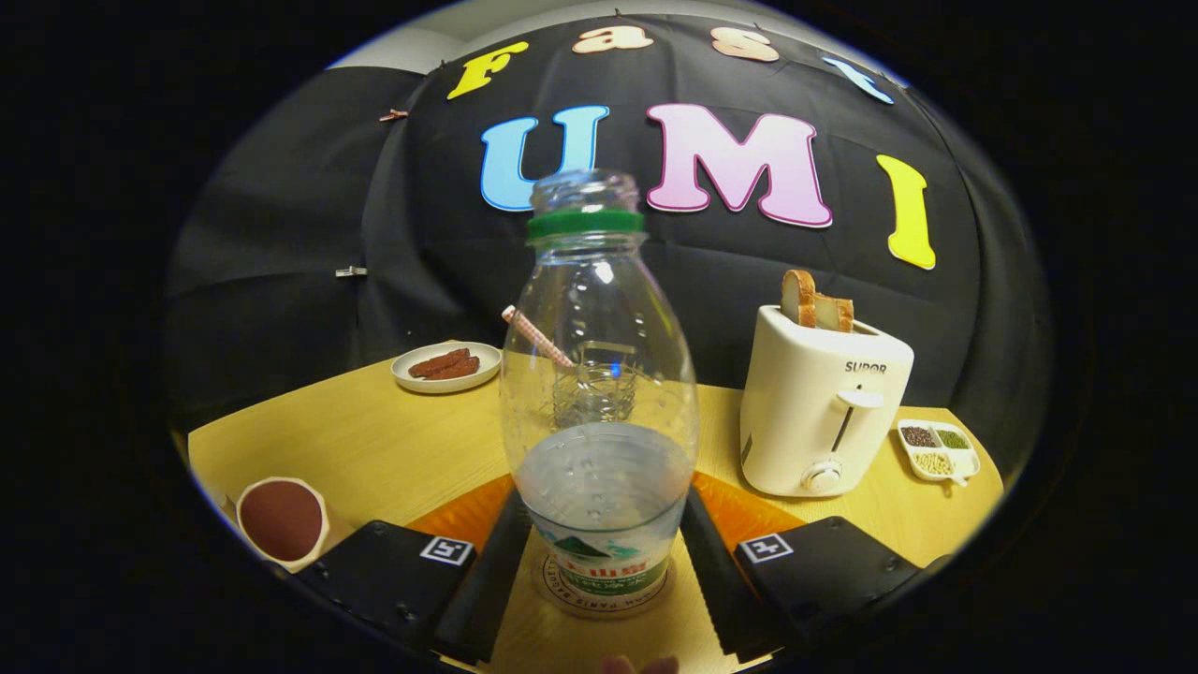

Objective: Take the bottle from table, then pour the juice into the cup, finally place the bottle on the coaster

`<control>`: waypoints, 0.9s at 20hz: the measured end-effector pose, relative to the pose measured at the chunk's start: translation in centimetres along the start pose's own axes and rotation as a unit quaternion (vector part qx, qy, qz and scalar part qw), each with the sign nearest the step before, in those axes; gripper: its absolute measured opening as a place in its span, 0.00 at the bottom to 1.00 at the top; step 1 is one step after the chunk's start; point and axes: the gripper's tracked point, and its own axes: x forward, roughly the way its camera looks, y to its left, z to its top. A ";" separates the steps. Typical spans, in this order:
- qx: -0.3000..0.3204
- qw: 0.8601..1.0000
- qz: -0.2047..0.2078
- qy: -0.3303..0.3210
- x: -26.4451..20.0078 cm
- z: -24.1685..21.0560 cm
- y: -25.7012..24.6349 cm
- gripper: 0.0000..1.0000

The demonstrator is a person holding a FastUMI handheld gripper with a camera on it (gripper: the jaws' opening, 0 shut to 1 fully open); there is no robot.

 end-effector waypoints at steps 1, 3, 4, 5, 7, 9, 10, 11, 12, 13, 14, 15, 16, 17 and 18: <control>0.001 1.000 -0.001 0.002 -0.2 -0.1 0.0 0.89; 0.007 1.000 -0.001 0.006 -0.6 -0.2 0.1 0.92; 0.006 1.000 -0.001 0.008 -0.8 -0.3 0.1 0.95; 0.004 1.000 -0.003 0.008 -1.1 -0.2 0.2 0.96; 0.001 1.000 -0.005 0.010 -1.5 -0.2 0.2 0.97; 0.003 1.000 -0.012 0.012 -2.2 0.0 -0.1 0.97; 0.005 1.000 -0.016 0.009 -2.8 0.5 -0.2 0.97; 0.005 1.000 -0.018 0.005 -3.4 1.0 -0.3 0.97; 0.005 1.000 -0.019 0.001 -4.1 1.6 -0.2 0.97; 0.003 1.000 -0.019 -0.001 -4.8 2.2 -0.2 0.97; 0.003 1.000 -0.019 -0.002 -5.3 2.4 -0.3 0.96; 0.001 1.000 -0.021 -0.003 -6.1 2.8 -0.3 0.96; 0.002 1.000 -0.023 -0.002 -6.9 3.2 -0.3 0.96; 0.004 1.000 -0.025 0.000 -8.0 3.6 -0.4 0.96; 0.007 1.000 -0.027 0.001 -8.8 3.9 -0.3 0.97</control>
